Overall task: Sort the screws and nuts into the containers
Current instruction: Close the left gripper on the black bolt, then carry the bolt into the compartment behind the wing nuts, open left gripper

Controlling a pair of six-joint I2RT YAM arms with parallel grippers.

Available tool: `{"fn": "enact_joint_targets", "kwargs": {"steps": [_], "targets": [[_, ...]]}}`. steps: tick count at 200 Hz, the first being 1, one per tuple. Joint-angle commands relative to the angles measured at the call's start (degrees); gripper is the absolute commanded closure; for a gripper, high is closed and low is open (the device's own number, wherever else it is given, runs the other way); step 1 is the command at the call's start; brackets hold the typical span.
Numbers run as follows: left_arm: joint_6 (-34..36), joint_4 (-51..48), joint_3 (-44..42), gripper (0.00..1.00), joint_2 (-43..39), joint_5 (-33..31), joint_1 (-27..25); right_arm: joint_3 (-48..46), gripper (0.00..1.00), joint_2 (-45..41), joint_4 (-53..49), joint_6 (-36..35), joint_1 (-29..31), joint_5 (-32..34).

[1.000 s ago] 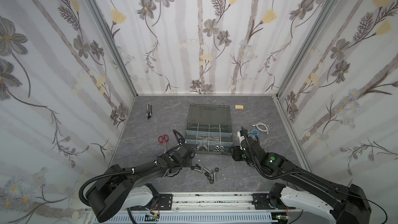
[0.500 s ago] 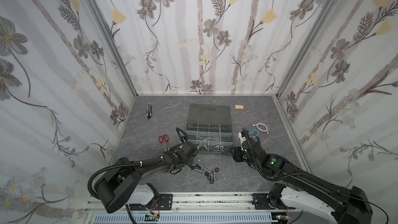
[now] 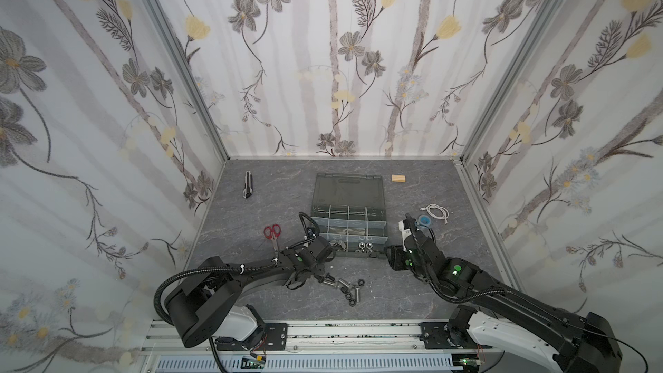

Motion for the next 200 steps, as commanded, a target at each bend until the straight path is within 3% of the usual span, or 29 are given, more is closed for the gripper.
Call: {"fn": "enact_joint_targets", "kwargs": {"steps": [1, 57, 92, 150, 200], "targets": [[0.8, -1.3, 1.7, 0.68, -1.5, 1.7, -0.5, 0.0, 0.54, 0.0, 1.9, 0.5, 0.0, 1.1], [2.1, -1.4, 4.5, 0.67, -7.8, 4.6, -2.5, 0.0, 0.54, 0.0, 1.9, 0.2, -0.3, 1.2], [3.2, -1.2, 8.8, 0.66, -10.4, 1.8, 0.2, 0.2, 0.54, -0.1, 1.9, 0.2, -0.3, 1.1], [10.1, 0.3, 17.4, 0.63, 0.6, 5.7, 10.3, 1.7, 0.54, -0.1, 0.9, 0.1, -0.3, 1.2], [10.9, 1.7, 21.5, 0.63, 9.0, 6.4, 11.7, 2.0, 0.54, -1.2, -0.7, 0.5, -0.3, 1.6]]}}
